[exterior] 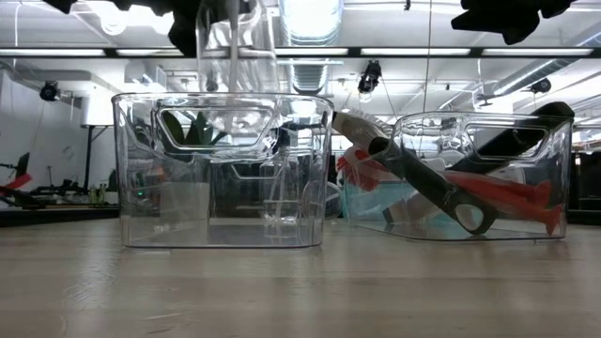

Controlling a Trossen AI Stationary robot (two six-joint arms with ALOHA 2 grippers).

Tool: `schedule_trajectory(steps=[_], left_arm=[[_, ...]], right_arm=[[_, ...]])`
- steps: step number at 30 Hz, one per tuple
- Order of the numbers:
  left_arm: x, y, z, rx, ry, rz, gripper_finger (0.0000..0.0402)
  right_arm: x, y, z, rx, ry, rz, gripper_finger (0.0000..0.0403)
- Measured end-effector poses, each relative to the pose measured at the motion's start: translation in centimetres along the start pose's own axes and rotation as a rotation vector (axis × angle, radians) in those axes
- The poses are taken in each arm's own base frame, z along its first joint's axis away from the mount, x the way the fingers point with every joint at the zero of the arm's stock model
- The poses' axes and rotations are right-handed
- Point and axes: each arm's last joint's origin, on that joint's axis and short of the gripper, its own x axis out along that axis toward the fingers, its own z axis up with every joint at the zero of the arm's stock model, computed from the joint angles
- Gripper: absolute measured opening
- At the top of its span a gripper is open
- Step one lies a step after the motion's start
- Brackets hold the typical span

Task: Pick & Place Kitchen Sink Supplies
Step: Put the transparent soap dispenser into the left transparent bin

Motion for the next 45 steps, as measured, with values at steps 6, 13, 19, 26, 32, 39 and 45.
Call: schedule_trajectory(steps=[6, 13, 19, 26, 32, 39, 45], left_arm=[[3.0, -1.3, -0.8, 0.055, 0.089, -0.003, 0.0135], [5.7, -1.9, -2.2, 0.053, 0.147, 0.004, 0.0129], [6.7, -1.9, -3.8, 0.023, 0.2, 0.034, 0.0139], [7.7, -2.4, -5.4, 0.036, 0.227, 0.023, 0.0136], [8.1, -2.4, -6.2, 0.035, 0.247, 0.024, 0.0152], [7.9, -2.6, -6.1, -0.001, 0.257, 0.013, 0.0188], [7.3, -3.0, -5.1, -0.012, 0.227, -0.004, 0.0234]], right_arm=[[0.0, 0.0, 0.0, 0.008, 0.0, 0.0, 0.0221], [0.0, 0.0, 0.0, 0.026, 0.0, 0.0, 0.0221], [0.0, 0.0, 0.0, 0.024, 0.001, 0.001, 0.0221], [0.0, 0.0, 0.0, 0.001, 0.002, 0.001, 0.0221], [0.0, 0.0, 0.0, 0.003, 0.001, 0.001, 0.0221], [0.0, 0.0, 0.0, 0.004, 0.0, 0.001, 0.0221], [0.0, 0.0, 0.0, 0.006, -0.001, 0.002, 0.0221]])
